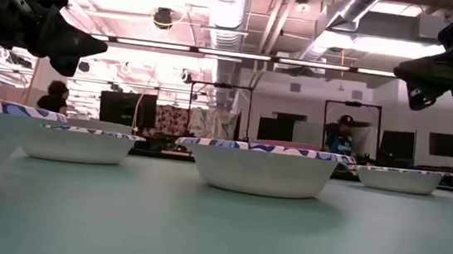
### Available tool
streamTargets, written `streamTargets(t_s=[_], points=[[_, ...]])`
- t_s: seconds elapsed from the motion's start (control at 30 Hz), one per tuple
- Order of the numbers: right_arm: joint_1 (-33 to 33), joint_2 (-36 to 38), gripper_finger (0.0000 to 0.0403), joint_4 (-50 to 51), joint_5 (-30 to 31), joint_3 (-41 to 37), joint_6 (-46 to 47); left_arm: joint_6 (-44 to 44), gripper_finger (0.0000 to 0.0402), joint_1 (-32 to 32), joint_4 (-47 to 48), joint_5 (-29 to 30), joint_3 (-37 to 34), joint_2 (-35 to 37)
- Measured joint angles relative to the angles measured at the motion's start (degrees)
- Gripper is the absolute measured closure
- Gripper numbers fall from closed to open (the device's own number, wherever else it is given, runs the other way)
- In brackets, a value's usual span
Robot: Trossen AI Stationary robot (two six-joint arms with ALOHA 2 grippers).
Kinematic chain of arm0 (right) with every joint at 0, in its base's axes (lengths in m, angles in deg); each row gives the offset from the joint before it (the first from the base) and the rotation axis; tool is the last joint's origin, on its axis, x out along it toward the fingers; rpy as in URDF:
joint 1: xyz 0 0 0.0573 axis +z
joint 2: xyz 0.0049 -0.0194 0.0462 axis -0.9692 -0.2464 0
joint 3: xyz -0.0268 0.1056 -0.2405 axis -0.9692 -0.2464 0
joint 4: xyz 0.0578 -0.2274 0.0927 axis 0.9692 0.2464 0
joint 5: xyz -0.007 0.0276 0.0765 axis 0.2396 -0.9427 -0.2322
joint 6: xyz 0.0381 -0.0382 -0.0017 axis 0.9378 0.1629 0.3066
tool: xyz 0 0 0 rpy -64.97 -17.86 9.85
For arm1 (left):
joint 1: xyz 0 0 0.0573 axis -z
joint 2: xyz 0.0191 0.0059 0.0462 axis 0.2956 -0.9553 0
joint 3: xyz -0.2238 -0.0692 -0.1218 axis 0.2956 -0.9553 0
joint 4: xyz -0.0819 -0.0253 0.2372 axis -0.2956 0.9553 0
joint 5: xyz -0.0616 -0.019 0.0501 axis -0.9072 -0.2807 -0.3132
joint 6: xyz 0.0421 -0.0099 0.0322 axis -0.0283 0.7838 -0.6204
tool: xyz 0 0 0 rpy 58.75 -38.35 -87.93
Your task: Nest bowls inside each other
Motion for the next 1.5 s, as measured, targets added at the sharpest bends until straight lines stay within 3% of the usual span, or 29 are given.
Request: streamTargets(t_s=[1.5], points=[[0.0, 0.0, 0.033, 0.0, 0.0, 0.0, 0.0, 0.0, 0.0401, 0.0, 0.0, 0.0, 0.0, 0.0]])
